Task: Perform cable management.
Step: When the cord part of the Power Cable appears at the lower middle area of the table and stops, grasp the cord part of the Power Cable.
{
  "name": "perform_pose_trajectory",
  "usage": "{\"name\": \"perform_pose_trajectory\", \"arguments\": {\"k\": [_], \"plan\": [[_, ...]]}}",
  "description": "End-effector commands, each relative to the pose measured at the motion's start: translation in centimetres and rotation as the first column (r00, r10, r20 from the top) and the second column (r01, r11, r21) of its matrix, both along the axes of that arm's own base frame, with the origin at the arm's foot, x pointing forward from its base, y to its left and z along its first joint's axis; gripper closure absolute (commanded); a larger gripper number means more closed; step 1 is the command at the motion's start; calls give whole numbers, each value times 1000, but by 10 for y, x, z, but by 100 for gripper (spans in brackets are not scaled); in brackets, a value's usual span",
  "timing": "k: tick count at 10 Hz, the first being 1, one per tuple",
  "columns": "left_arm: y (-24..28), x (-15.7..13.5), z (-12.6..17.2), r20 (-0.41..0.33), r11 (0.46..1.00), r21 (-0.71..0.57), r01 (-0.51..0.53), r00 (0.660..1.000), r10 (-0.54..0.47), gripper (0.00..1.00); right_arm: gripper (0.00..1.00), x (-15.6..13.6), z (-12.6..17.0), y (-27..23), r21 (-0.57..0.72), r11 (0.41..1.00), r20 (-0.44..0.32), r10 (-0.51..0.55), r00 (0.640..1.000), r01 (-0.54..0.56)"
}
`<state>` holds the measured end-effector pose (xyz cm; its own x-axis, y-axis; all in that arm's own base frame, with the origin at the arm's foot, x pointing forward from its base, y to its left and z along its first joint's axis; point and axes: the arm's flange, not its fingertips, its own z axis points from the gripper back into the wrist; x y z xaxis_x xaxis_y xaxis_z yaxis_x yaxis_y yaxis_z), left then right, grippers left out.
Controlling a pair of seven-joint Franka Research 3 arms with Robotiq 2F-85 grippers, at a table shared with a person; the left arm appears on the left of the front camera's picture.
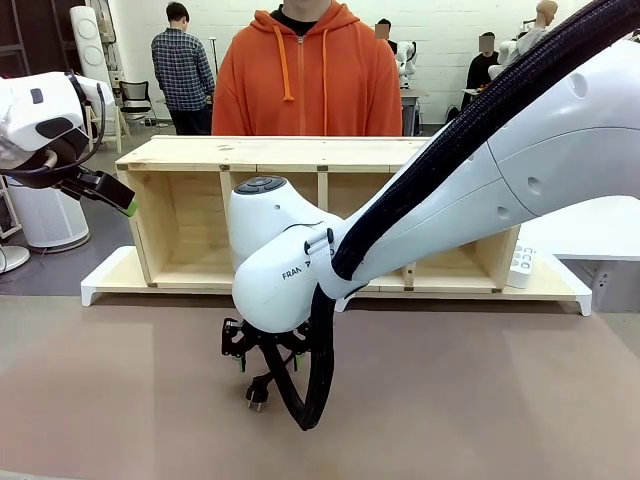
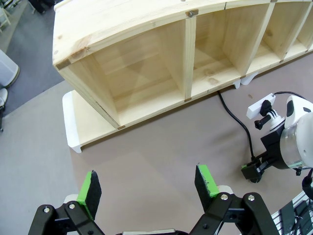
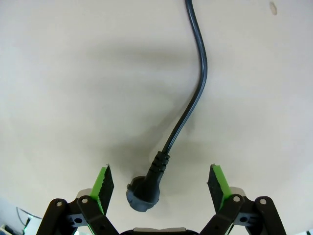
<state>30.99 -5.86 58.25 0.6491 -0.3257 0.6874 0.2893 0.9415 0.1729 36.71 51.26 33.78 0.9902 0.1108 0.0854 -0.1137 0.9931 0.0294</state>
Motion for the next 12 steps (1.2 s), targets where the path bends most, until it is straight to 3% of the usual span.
{"name": "perform_pose_trajectory", "arguments": {"k": [1,5,8,12], "plan": [[1,1,0,9,1000,-2,-6,1000,6,0,0,2,-3,12,6,999,-36,-49,998,49],[1,1,0,9,1000,-2,-6,1000,6,0,0,13,-30,15,23,989,-91,-147,985,149],[1,1,0,9,1000,-2,-6,1000,6,0,0,16,-34,13,7,986,-60,-169,984,169],[1,1,0,9,1000,-2,-6,1000,6,0,40,21,-35,14,-35,983,-32,-181,983,179]]}}
